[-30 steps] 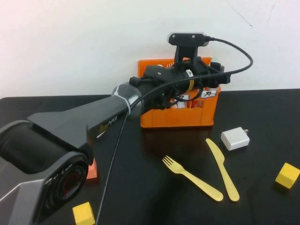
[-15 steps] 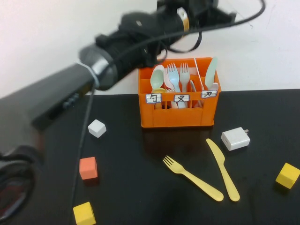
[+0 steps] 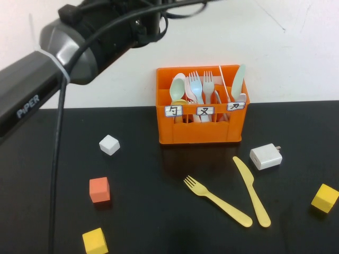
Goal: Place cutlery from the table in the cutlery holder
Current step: Pick up the fork
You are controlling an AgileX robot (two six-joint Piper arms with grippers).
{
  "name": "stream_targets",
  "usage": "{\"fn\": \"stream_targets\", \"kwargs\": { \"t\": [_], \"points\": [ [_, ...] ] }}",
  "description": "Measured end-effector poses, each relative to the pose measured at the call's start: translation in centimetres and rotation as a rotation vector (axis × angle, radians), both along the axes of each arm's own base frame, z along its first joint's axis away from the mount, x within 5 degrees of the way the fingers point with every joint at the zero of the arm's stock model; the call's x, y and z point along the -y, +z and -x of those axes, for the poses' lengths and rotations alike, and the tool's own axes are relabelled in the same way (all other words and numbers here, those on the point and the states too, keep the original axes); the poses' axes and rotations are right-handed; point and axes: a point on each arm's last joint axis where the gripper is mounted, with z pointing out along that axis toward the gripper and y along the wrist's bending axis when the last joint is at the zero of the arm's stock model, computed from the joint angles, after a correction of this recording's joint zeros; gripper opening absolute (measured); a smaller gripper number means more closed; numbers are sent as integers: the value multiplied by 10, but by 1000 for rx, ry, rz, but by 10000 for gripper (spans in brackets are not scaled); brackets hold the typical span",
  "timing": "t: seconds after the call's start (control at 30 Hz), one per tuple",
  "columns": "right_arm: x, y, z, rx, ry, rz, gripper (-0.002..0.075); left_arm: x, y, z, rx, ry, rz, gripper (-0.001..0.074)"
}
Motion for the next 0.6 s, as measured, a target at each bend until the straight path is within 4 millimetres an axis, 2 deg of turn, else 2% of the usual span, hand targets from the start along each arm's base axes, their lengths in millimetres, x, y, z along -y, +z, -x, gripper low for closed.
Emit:
{"fn": "stream_targets", "kwargs": {
  "t": [0.13, 0.27, 0.37, 0.47, 0.6],
  "points": [
    [0, 0, 0, 0, 0, -4, -2, -28, 4, -5, 4, 308, 18, 0],
    [-2, 1, 0, -2, -3, -25, -2, -55, -5, -3, -134, 577, 53, 0],
    [-4, 1, 0, -9, -4, -60, -2, -59, -15, 0, -287, 605, 49, 0],
    [-5, 1, 2, -28, 3, -70, -2, -53, -25, 3, -436, 532, 97, 0],
    [-6, 0, 3, -43, 10, -76, -2, -44, -29, 9, -550, 432, 139, 0]
  ]
}}
